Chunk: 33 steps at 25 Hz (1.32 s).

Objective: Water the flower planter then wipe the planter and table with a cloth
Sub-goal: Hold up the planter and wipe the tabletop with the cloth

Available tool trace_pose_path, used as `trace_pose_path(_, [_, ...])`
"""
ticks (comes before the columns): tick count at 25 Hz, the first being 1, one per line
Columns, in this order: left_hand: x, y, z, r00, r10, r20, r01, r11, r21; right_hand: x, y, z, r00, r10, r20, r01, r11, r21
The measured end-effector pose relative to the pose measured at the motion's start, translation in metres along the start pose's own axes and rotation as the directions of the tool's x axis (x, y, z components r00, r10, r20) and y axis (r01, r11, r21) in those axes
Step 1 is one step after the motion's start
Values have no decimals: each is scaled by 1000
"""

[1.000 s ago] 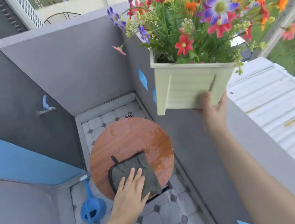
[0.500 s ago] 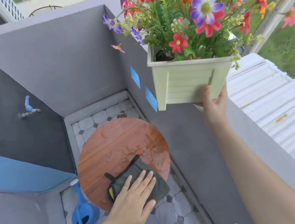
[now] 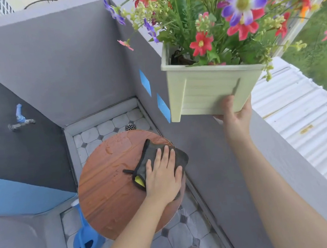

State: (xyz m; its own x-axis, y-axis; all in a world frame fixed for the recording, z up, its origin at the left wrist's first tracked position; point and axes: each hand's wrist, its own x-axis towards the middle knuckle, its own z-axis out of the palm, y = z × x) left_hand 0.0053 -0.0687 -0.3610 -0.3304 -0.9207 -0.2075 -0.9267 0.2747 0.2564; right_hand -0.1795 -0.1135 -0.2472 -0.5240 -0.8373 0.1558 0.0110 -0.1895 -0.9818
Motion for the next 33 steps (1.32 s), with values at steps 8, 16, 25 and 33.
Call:
trace_pose_path(8, [80, -33, -23, 958, -276, -78, 270, 960, -76, 1, -1, 2, 1000, -4, 21, 2, 997, 72])
trace_pose_path(16, [60, -17, -14, 955, -291, -59, 283, 952, -113, 4, 0, 1, 1000, -26, 5, 26, 998, 51])
trace_pose_path(25, [-29, 39, 24, 982, -188, -22, 186, 980, -73, -1, -5, 6, 1000, 5, -11, -4, 998, 61])
trace_pose_path(33, [43, -34, -14, 961, -250, -114, 245, 968, -60, -2, -4, 6, 1000, -22, 23, 20, 997, 68])
